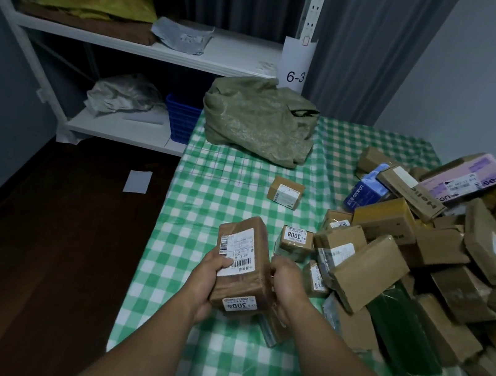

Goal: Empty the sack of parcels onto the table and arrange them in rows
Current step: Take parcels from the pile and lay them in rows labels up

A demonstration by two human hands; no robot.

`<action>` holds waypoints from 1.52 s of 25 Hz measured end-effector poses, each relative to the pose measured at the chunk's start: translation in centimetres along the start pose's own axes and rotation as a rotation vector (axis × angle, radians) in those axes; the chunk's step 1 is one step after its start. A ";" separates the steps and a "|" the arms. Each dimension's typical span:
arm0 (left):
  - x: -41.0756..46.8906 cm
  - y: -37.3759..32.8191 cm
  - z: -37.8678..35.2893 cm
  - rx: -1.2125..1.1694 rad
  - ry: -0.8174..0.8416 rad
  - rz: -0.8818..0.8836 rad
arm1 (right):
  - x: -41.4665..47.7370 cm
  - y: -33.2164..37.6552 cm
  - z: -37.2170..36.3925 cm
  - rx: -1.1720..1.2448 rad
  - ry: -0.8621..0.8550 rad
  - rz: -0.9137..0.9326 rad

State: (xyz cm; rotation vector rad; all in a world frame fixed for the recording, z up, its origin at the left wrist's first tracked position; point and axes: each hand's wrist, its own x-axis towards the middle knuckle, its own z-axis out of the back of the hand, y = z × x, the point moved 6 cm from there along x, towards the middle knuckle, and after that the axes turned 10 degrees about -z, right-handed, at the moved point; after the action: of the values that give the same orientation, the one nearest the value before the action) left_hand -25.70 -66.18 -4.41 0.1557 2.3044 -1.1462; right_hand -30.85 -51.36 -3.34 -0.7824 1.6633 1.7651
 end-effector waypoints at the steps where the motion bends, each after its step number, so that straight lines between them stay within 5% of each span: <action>1: -0.1 -0.2 0.4 0.016 -0.029 -0.020 | 0.2 0.0 -0.1 -0.038 -0.048 0.023; 9: 1.1 -0.8 3.2 -0.016 -0.315 -0.144 | 2.1 -3.0 -3.2 -0.144 0.210 -0.086; 14: 1.5 0.2 3.5 0.048 -0.406 -0.095 | 1.7 -0.8 -3.3 -0.123 0.209 -0.028; 18: 0.2 -3.0 8.1 0.434 -0.806 -0.100 | 1.3 2.6 -1.3 -0.228 0.148 0.059; 21: 0.8 -4.7 8.0 0.389 -0.592 -0.182 | 0.4 3.8 -1.7 -0.356 0.204 0.069; 26: -0.8 -2.9 7.8 0.431 -0.122 0.172 | 0.9 3.1 -4.6 -0.329 0.154 0.043; 33: -1.7 -3.5 15.1 0.352 -0.306 0.018 | -0.1 -4.5 -12.0 -0.370 0.196 -0.134; 38: -1.8 -1.7 19.9 0.370 -0.331 0.060 | -0.7 -10.7 -16.2 -0.371 0.245 -0.208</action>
State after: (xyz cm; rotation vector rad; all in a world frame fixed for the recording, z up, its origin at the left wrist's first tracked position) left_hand -16.24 -82.23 -11.83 0.1574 1.7768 -1.4393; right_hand -22.00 -66.98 -10.61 -1.3344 1.3504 1.9102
